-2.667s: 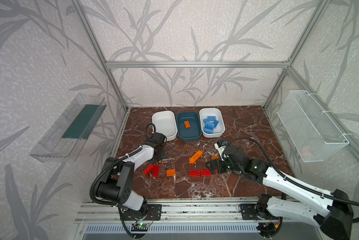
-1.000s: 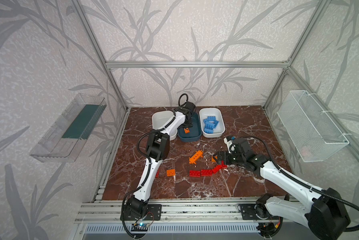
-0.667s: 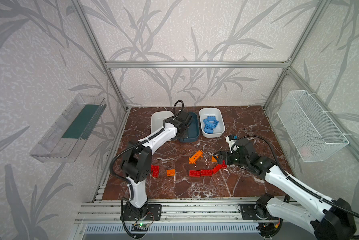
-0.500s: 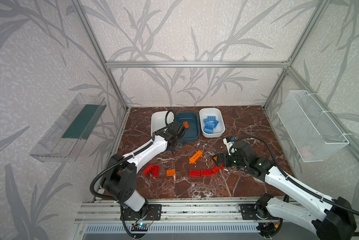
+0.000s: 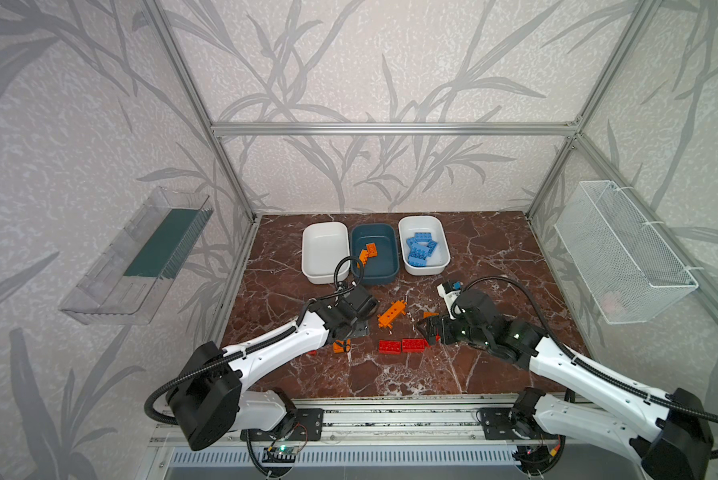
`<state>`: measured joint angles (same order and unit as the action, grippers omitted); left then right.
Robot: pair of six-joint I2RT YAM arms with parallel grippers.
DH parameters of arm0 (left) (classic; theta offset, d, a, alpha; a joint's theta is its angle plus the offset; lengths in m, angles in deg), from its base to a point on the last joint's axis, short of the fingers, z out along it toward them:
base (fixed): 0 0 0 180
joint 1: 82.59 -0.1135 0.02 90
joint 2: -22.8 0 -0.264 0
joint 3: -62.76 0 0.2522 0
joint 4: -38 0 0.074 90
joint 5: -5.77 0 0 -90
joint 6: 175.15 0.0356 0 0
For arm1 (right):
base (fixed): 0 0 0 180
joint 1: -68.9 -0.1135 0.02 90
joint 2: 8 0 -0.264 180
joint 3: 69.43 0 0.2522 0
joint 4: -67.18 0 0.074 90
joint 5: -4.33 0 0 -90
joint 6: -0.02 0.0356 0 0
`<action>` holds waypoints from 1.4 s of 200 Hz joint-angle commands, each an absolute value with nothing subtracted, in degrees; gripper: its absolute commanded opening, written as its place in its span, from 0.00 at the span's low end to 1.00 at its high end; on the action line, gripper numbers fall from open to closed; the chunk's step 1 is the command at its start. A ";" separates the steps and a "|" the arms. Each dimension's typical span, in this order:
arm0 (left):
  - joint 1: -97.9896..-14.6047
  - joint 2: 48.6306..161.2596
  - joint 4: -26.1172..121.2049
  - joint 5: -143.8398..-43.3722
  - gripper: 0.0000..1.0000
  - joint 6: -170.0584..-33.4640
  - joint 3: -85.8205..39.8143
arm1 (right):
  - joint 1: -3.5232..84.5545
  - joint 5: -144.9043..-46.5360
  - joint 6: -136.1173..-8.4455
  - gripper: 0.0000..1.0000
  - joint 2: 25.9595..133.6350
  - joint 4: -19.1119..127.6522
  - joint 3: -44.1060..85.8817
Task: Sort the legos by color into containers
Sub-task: 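Move the left gripper back to the bricks and grasp an orange 2x2 brick, then lift the orange 2x2 brick with the left gripper into the teal tub and release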
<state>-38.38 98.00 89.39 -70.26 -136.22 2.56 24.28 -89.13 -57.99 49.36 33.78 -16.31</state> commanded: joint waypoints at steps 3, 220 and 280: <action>-37.33 95.71 89.87 -66.60 0.75 -141.53 6.07 | 23.55 -87.80 -56.58 0.99 47.56 32.86 -17.07; -37.03 103.72 83.97 -68.97 0.53 -145.84 11.64 | 23.44 -86.15 -57.89 0.99 47.46 32.75 -18.27; -37.06 101.68 85.76 -67.54 0.66 -146.06 10.94 | 23.45 -86.02 -58.08 0.99 47.28 32.66 -18.15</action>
